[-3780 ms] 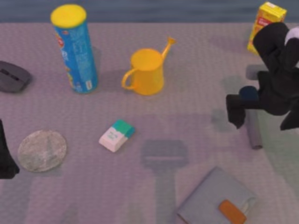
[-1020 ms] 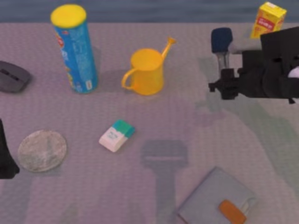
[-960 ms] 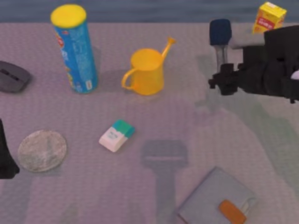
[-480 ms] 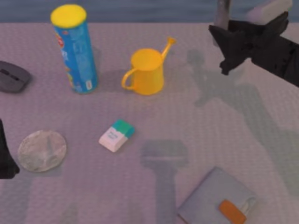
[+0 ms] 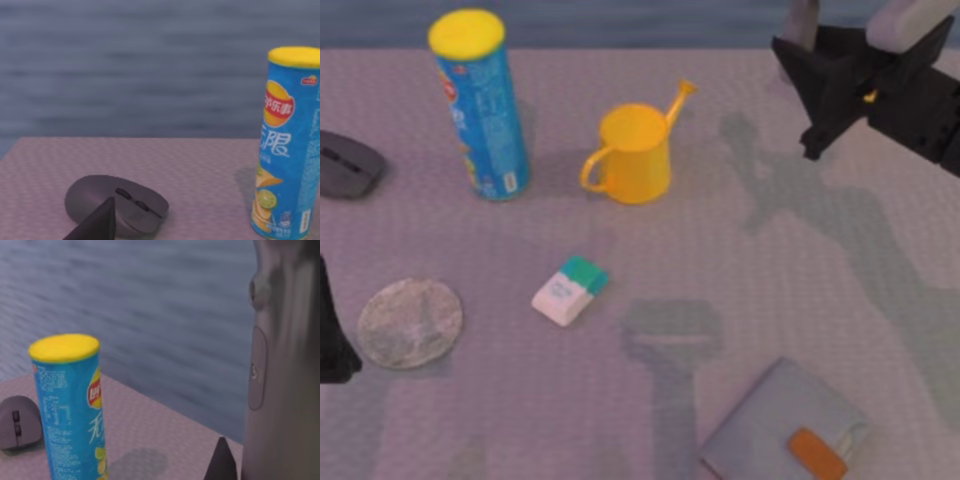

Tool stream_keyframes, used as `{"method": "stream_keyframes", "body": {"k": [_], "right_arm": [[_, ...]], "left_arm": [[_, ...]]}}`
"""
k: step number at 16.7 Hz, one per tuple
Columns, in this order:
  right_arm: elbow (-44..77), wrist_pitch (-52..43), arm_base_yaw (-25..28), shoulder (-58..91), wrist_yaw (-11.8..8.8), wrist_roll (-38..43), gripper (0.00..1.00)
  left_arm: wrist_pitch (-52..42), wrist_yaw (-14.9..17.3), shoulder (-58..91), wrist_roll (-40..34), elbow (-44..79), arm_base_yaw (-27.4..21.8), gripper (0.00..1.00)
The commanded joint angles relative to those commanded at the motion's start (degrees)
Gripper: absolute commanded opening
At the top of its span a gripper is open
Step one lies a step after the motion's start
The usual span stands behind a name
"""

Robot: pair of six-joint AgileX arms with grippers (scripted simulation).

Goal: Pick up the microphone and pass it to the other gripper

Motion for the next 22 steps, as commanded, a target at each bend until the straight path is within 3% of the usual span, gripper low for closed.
{"method": "stream_keyframes", "body": {"k": [3,5,9,11,13,22], "right_arm": [[-0.15,-0.04,2.30,-0.45,2.23,0.07,0.00],[-0.48,-0.18,6.24,-1.30,6.06,0.21,0.00],[-1.45,-0.70,16.34,-3.47,15.77,0.60,0.00],[-1.78,-0.86,19.66,-4.42,19.07,0.71,0.00],[-1.87,-0.91,20.58,-4.76,19.98,0.73,0.00],[-1.87,-0.91,20.58,-4.76,19.98,0.73,0.00]], "left_arm": [[0.00,0.00,0.00,0.00,0.00,0.00,1.00],[0.00,0.00,0.00,0.00,0.00,0.00,1.00],[0.00,0.00,0.00,0.00,0.00,0.00,1.00],[0.00,0.00,0.00,0.00,0.00,0.00,1.00],[0.00,0.00,0.00,0.00,0.00,0.00,1.00],[0.00,0.00,0.00,0.00,0.00,0.00,1.00]]}}
